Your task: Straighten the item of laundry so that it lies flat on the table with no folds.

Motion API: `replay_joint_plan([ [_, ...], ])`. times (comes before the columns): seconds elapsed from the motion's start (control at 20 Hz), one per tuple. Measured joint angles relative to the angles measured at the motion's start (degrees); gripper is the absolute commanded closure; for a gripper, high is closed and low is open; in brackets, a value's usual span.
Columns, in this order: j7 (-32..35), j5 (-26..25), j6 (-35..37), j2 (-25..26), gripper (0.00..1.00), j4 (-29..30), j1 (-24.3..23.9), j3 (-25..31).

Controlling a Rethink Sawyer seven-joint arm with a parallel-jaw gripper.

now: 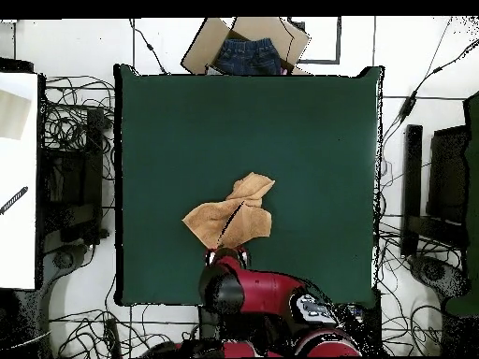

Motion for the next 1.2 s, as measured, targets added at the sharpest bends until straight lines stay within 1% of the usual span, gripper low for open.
replay_joint_plan([
  [0.15, 0.0, 0.0, 3.8, 0.0, 0.00, -0.8, -0.8, 0.8],
  [0.25, 0.0, 0.0, 7.7, 0.0, 0.00, -1.9, -1.2, 1.6],
  [0.5, 0.0, 0.0, 12.5, 0.0, 0.00, -4.6, -1.1, 3.0],
  [0.65, 0.0, 0.0, 13.3, 0.0, 0.00, -5.6, -0.9, 3.5],
  [0.95, 0.0, 0.0, 14.0, -0.2, 0.00, -8.3, 1.5, 3.5],
  [1.2, 0.0, 0.2, 14.9, -1.7, 0.00, -8.7, 3.3, 3.6],
])
